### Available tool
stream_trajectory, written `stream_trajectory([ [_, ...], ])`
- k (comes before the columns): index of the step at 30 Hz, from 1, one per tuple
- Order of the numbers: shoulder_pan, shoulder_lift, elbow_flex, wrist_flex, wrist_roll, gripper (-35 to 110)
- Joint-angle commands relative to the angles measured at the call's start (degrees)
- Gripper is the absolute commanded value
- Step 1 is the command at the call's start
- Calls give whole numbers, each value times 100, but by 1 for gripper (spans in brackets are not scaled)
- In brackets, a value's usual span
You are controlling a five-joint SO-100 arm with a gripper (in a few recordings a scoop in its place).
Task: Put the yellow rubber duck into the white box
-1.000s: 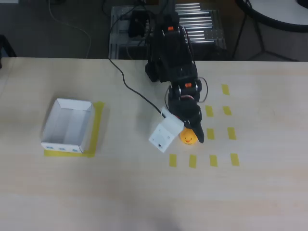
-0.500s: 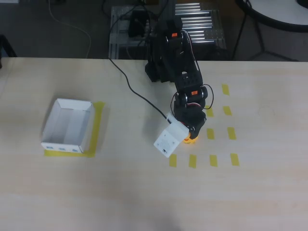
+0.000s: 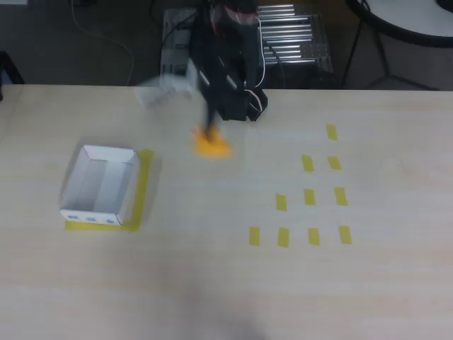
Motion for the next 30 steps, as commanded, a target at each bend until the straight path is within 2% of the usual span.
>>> stream_trajectory([
  [1,2303,1529,1397,-765,-53,0],
  [7,3129,-677,1652,-1310,-756,0],
  [11,3261,-2329,993,-1635,-861,0],
  [17,3577,-4122,-668,-1090,-896,0],
  [24,3850,-5291,-1749,-1081,-914,0],
  [30,3938,-5783,-1696,-1529,-1257,0],
])
